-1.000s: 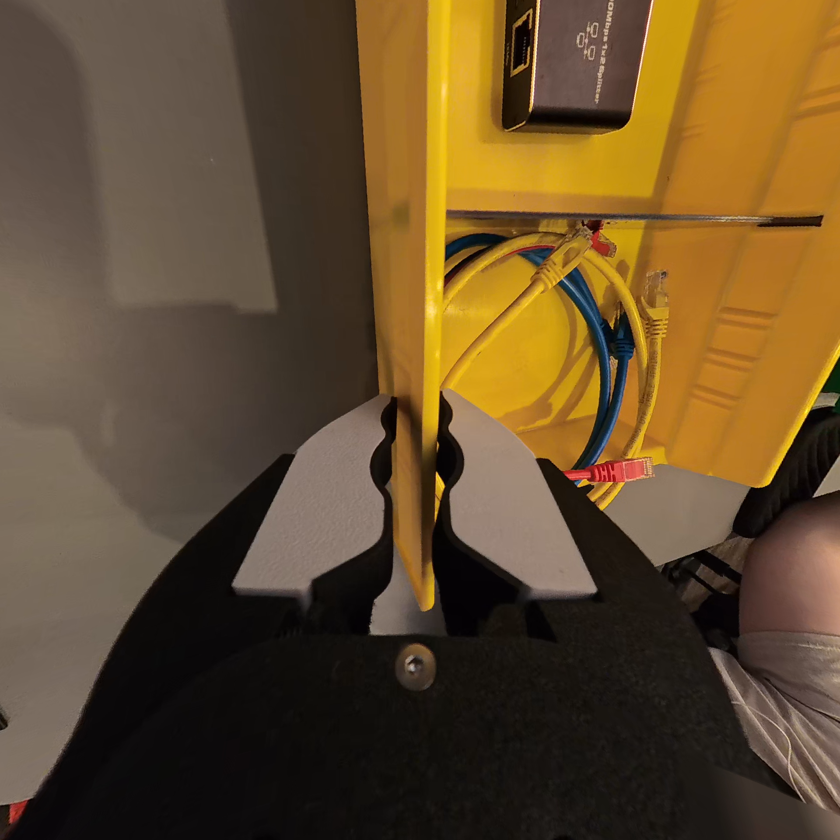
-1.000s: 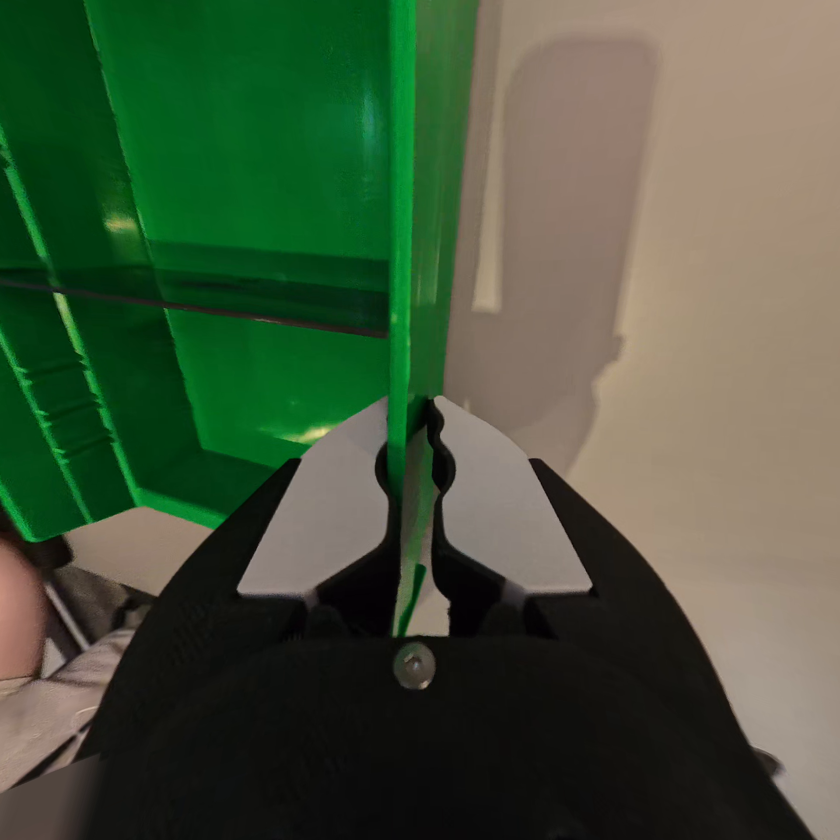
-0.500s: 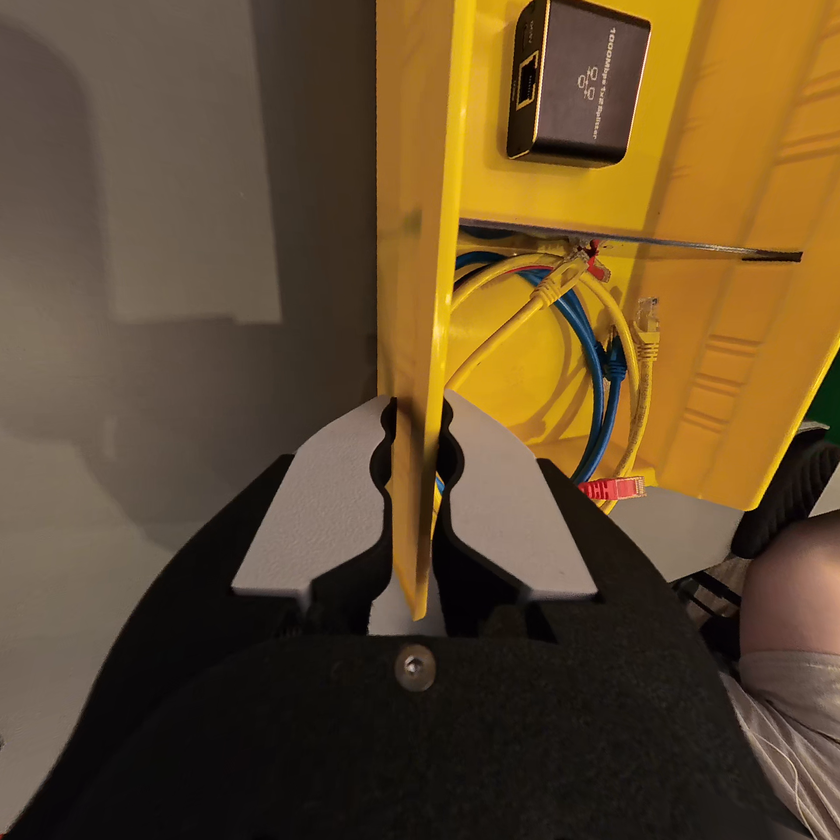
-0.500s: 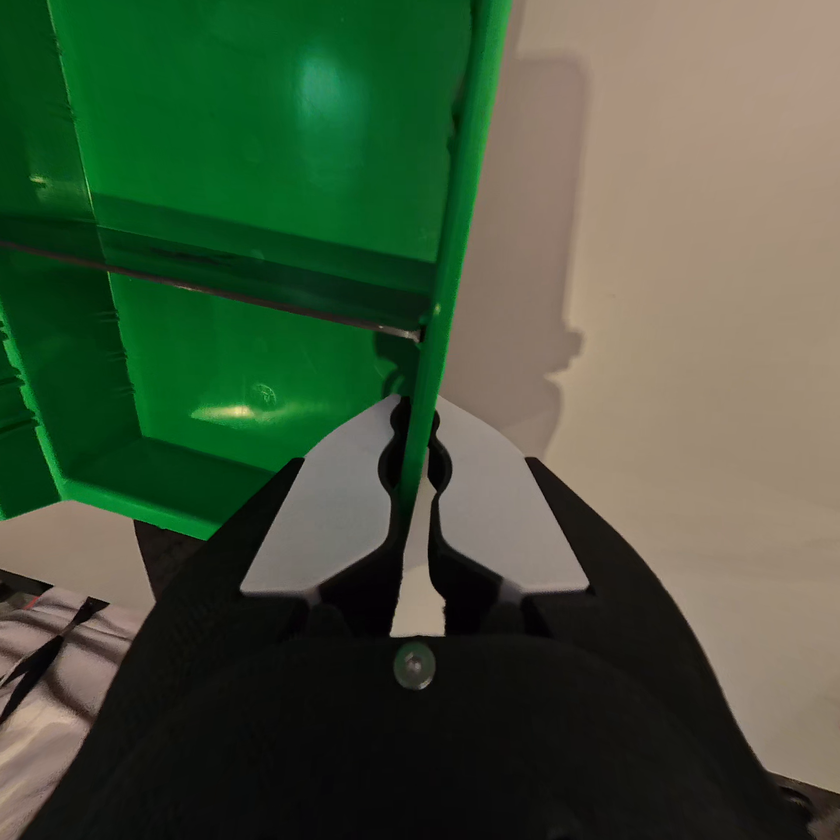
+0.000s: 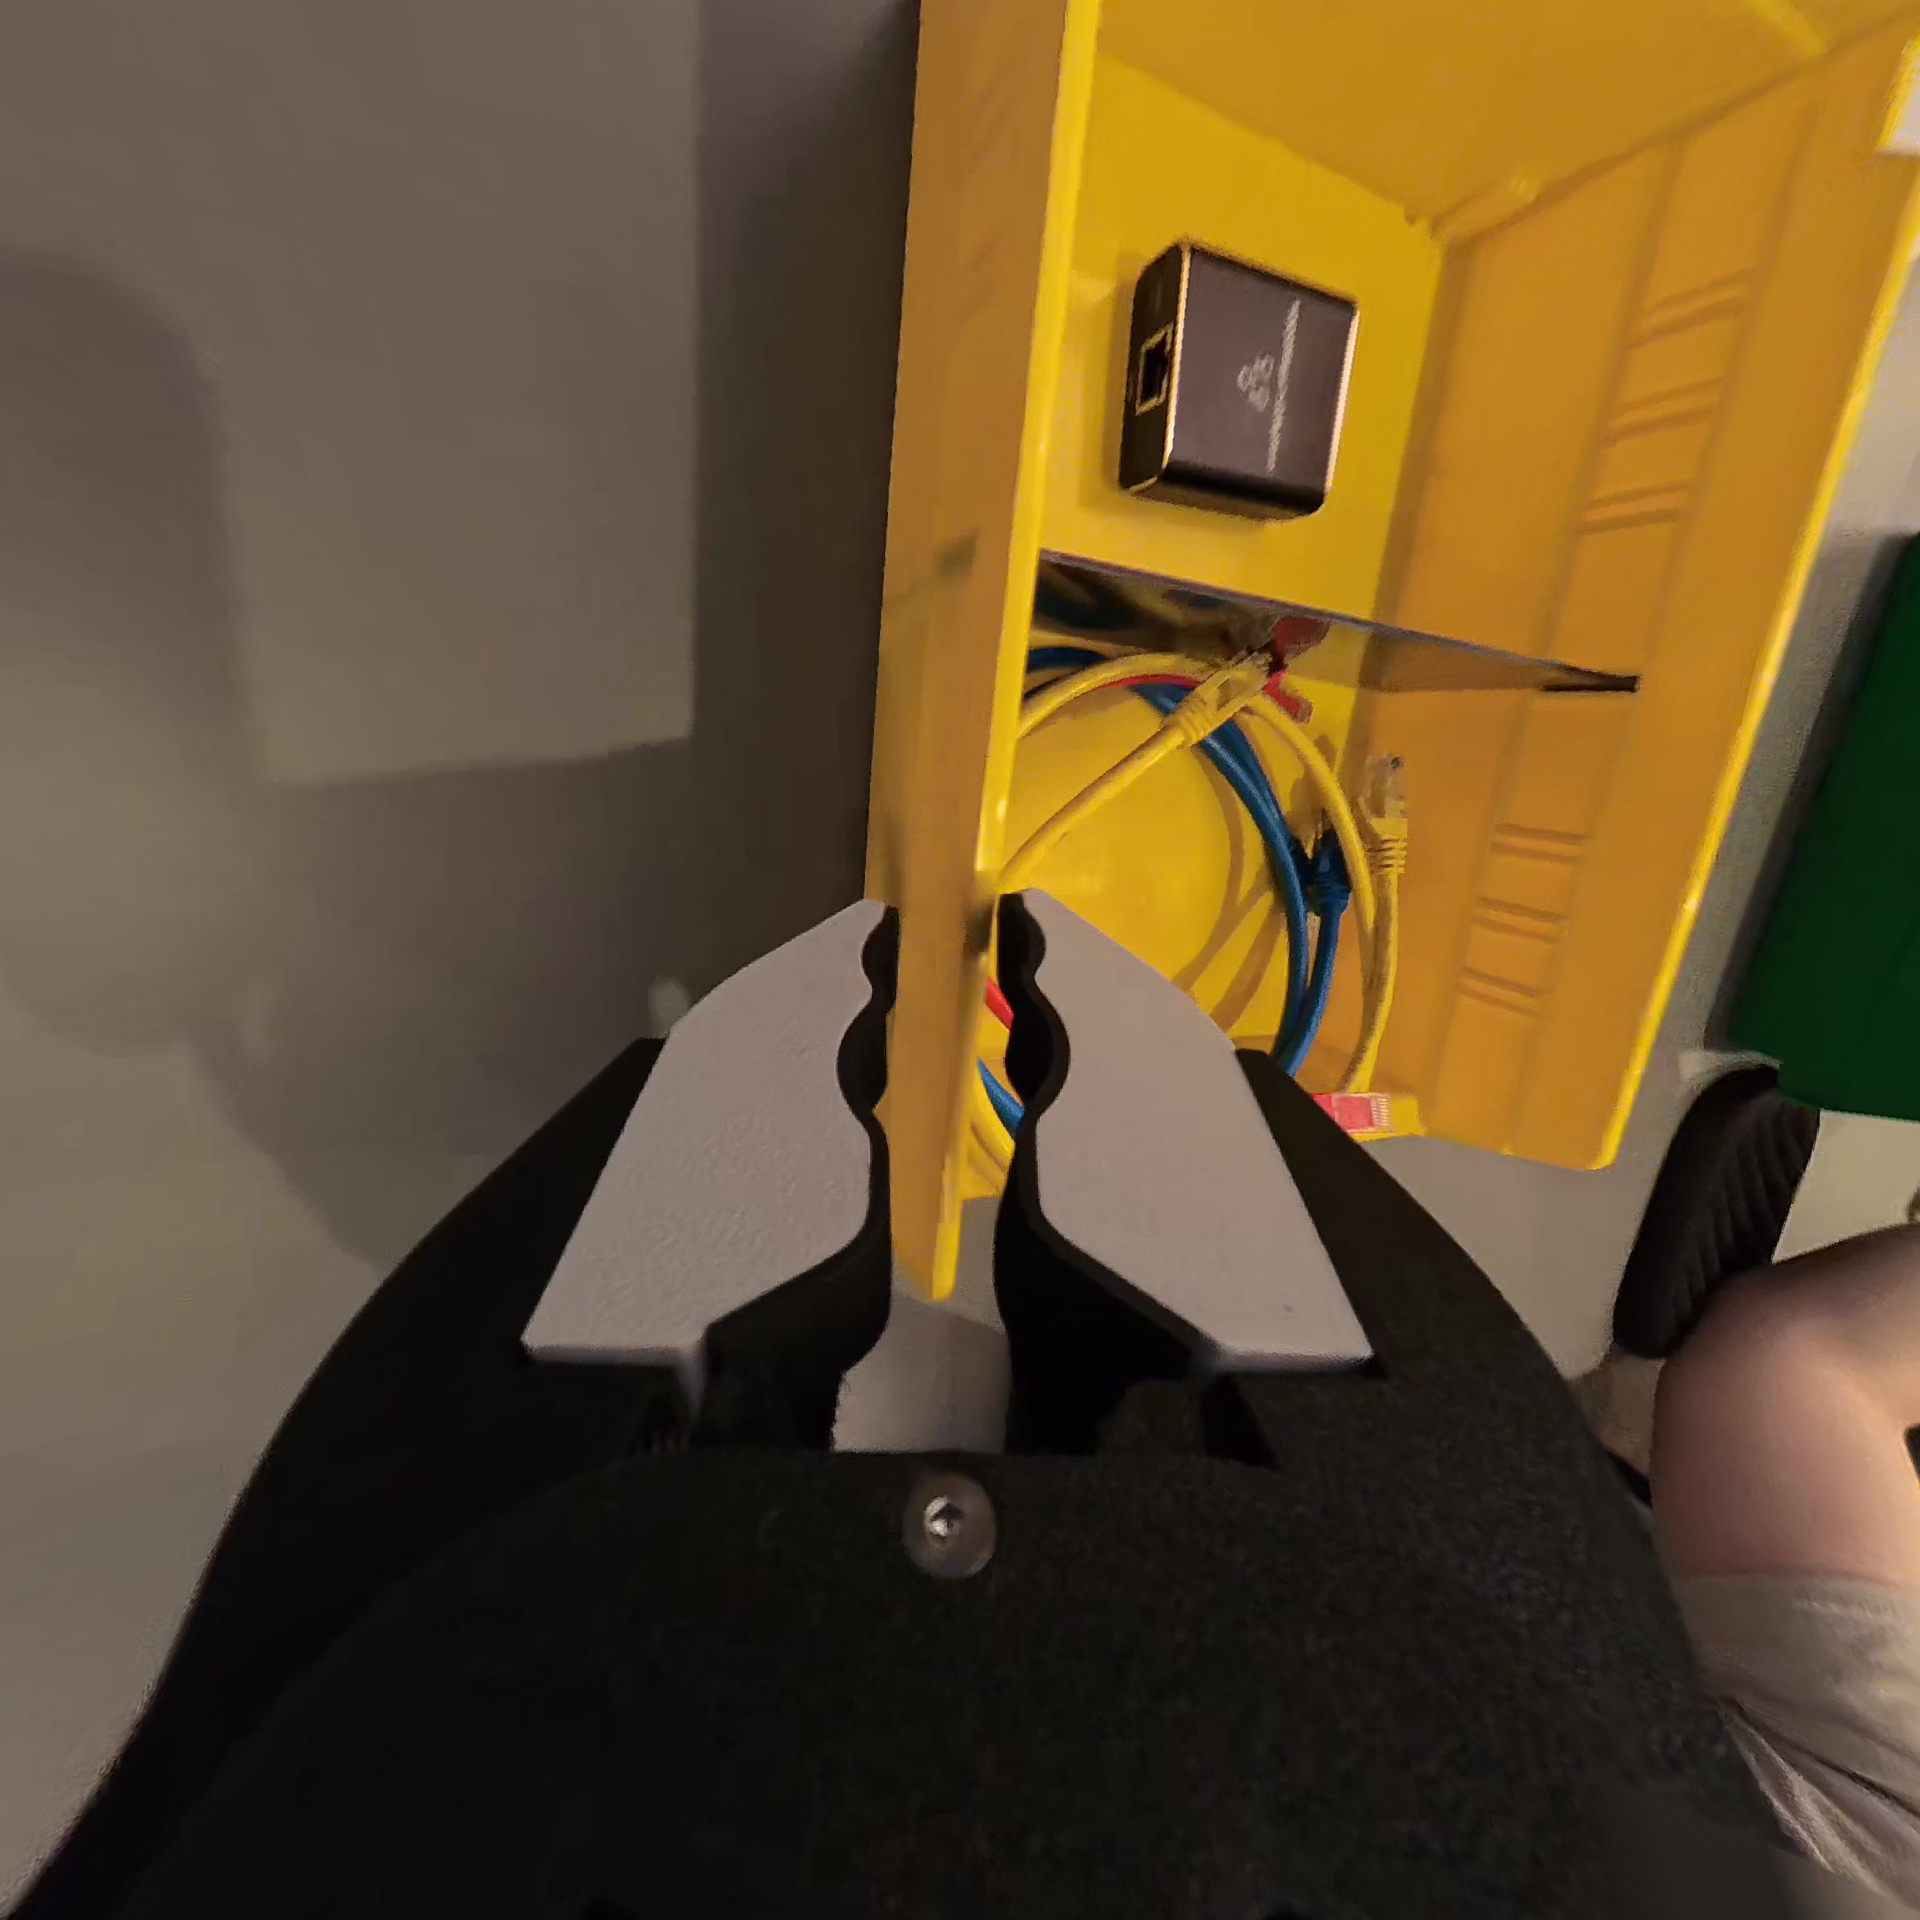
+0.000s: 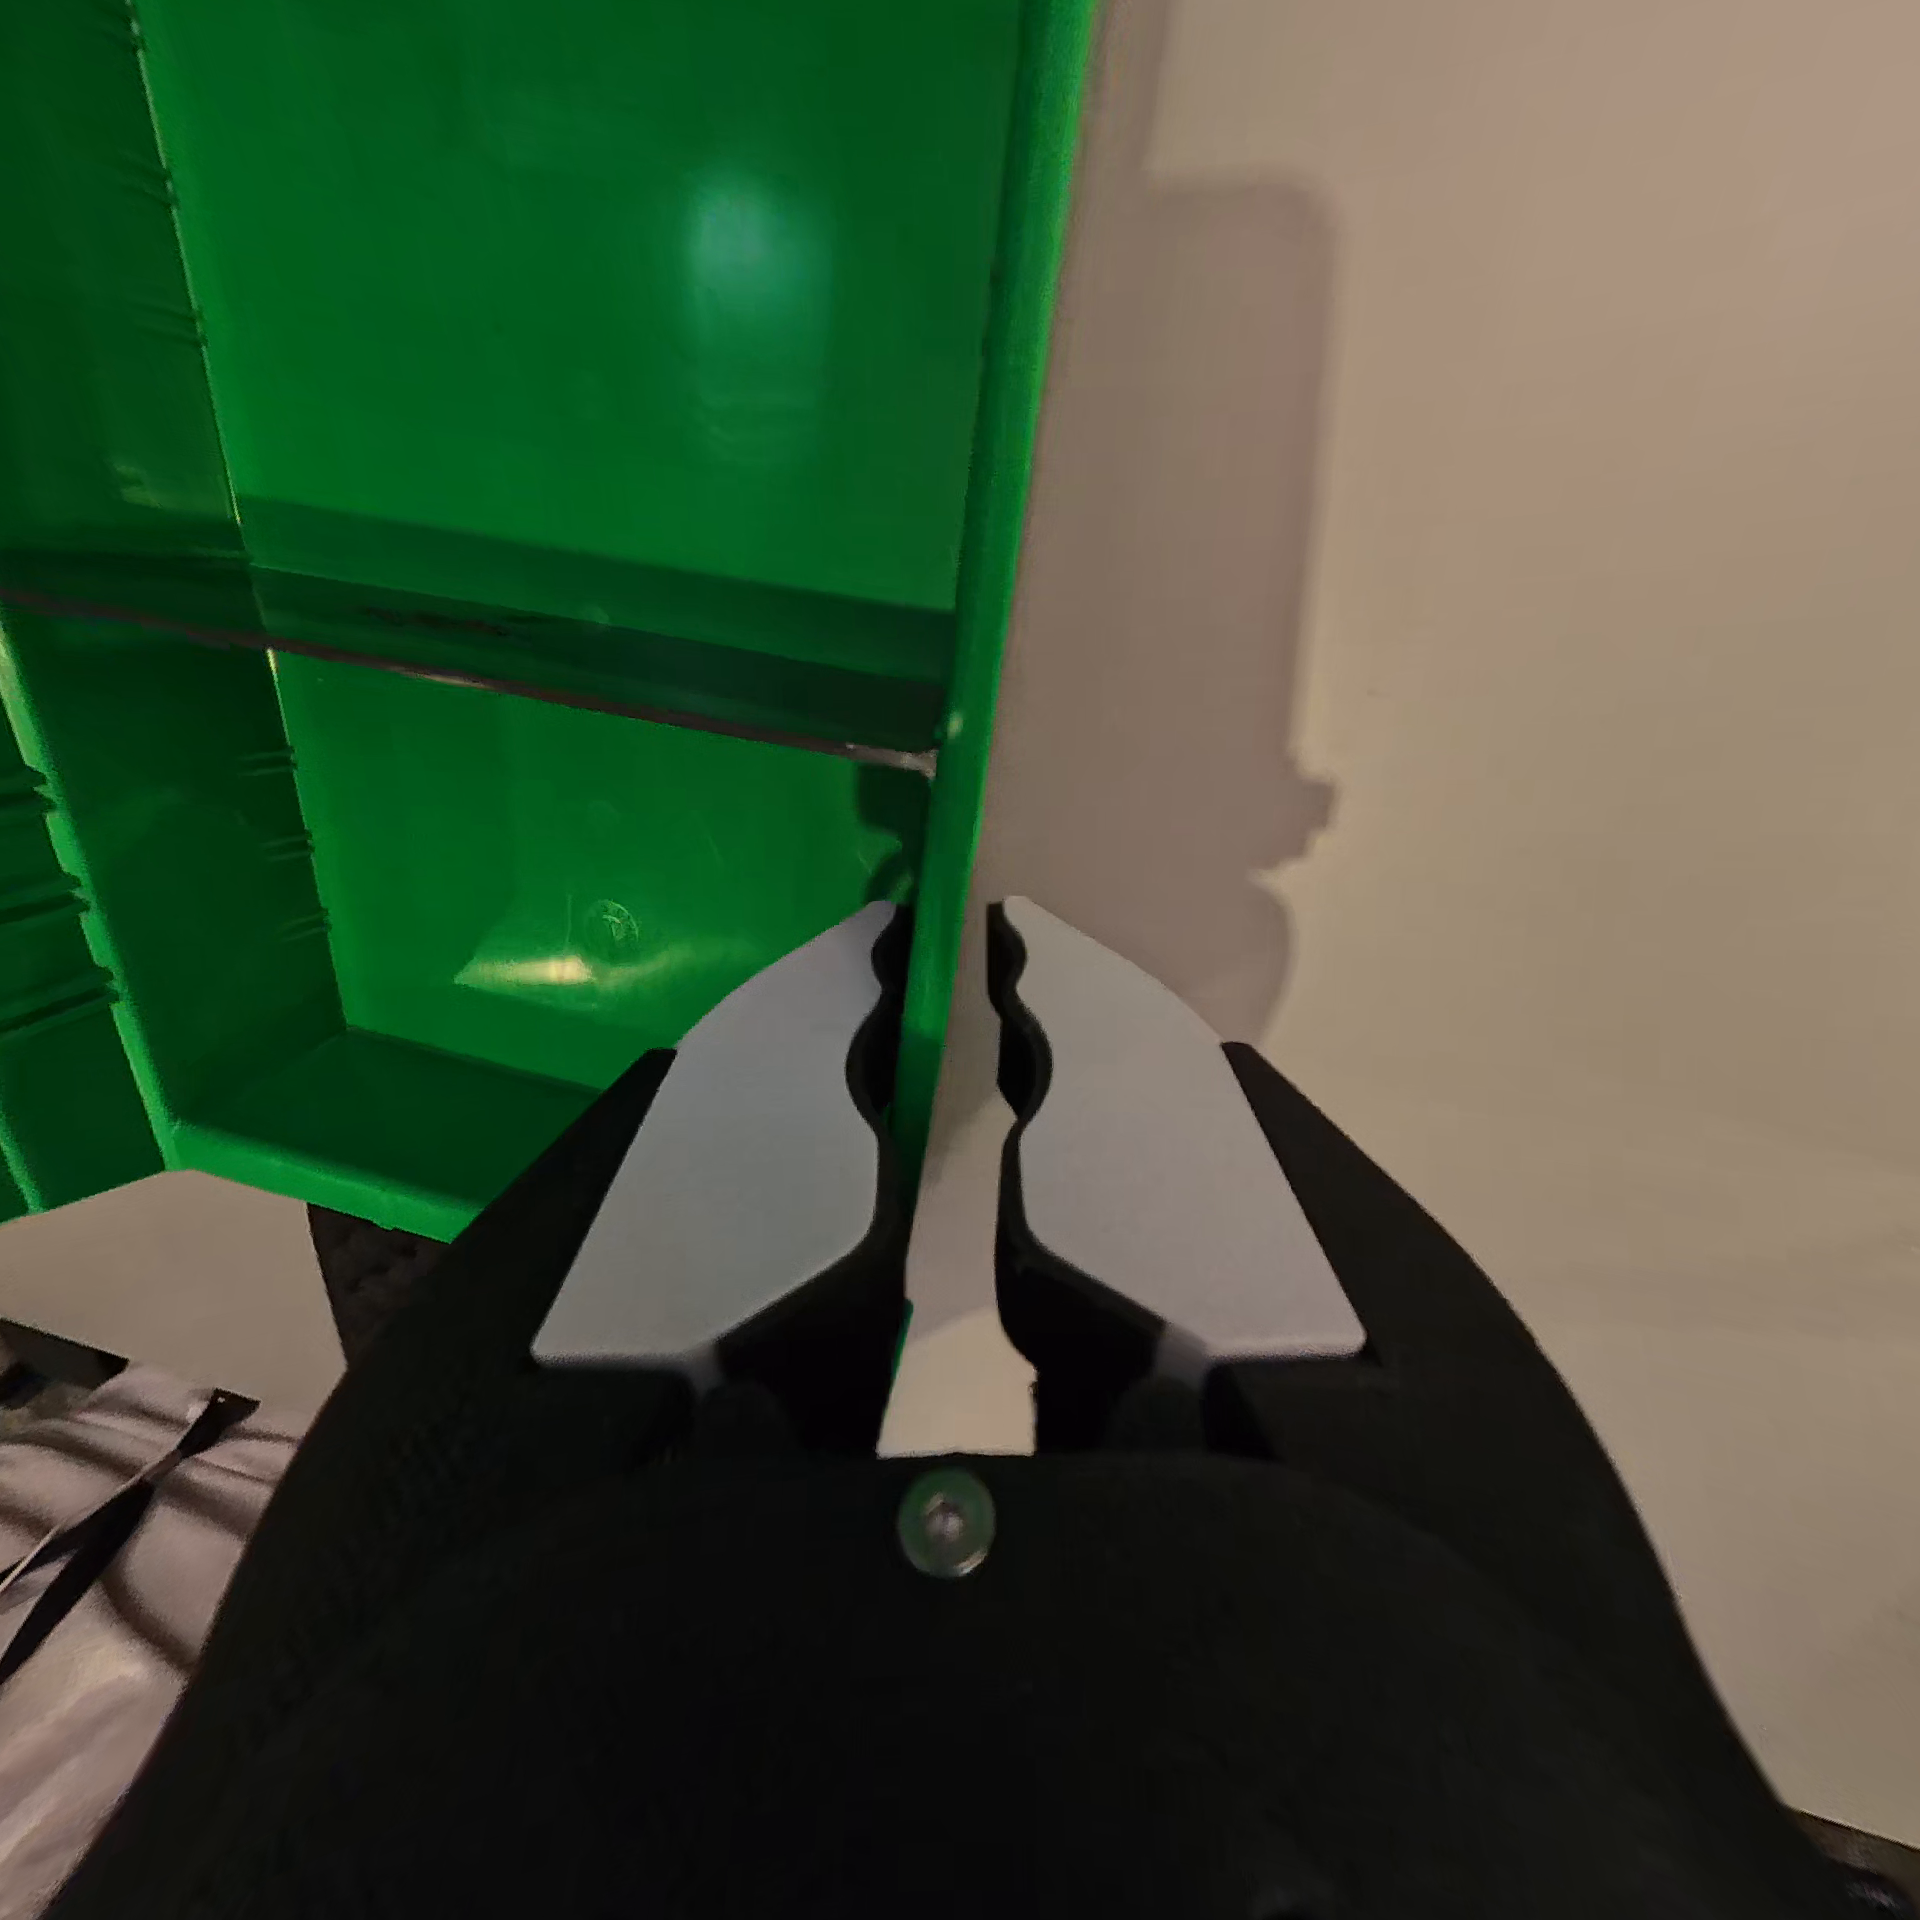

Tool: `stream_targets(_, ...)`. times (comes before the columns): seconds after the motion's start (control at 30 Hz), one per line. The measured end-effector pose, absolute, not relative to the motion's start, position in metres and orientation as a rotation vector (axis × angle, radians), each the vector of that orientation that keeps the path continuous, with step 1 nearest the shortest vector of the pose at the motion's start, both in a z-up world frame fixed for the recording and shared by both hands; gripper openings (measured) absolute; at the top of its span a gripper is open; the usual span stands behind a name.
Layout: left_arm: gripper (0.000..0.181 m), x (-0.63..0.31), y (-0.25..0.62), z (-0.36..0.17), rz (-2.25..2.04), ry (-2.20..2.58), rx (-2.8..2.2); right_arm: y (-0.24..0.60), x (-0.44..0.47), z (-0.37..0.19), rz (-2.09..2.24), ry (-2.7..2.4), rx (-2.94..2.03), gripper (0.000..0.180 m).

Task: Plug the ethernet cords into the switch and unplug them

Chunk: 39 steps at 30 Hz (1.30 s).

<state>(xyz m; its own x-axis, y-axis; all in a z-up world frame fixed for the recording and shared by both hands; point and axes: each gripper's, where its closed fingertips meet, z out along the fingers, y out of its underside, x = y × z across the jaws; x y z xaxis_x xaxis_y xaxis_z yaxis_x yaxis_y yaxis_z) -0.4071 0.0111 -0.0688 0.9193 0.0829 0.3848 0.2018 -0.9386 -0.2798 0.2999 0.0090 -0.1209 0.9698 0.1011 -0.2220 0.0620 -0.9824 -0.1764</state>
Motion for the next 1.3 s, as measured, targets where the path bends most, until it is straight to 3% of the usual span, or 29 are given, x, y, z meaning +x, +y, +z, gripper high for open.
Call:
stream_targets(0.17,0.016,-0.396,0.028,0.017,-0.477,-0.082,-2.367,0.024,0.311,-0.076,0.253,-0.035,-2.734,0.029)
stream_targets(0.27,0.014,-0.364,0.051,0.082,-0.398,0.212,-1.988,0.040,0.317,-0.020,0.125,-0.056,-2.476,0.034)
stream_targets(0.33,0.025,-0.346,0.063,0.093,-0.271,0.301,-1.812,0.052,0.304,0.031,0.086,-0.158,-2.214,0.037)
stream_targets(0.43,0.025,-0.309,0.080,0.078,-0.126,0.541,-1.788,0.052,0.265,0.098,0.146,-0.316,-1.817,0.043)
stream_targets(0.53,0.032,-0.277,0.107,0.051,-0.043,0.885,-1.844,0.049,0.235,0.126,0.184,-0.416,-1.594,0.047)
stream_targets(0.7,0.034,-0.267,0.132,-0.024,-0.011,1.488,-1.968,0.052,0.210,0.144,0.248,-0.462,-1.482,0.048)
stream_targets(0.83,0.050,-0.289,0.142,-0.075,0.063,1.739,-2.115,0.045,0.200,0.160,0.385,-0.443,-1.405,0.046)
stream_targets(1.07,0.067,-0.287,0.139,-0.114,-0.073,1.899,-2.201,0.043,0.211,0.166,0.409,-0.382,-1.390,0.041)
stream_targets(1.3,0.065,-0.304,0.134,-0.141,0.006,2.034,-2.248,0.053,0.210,0.157,0.415,-0.375,-1.441,0.037)
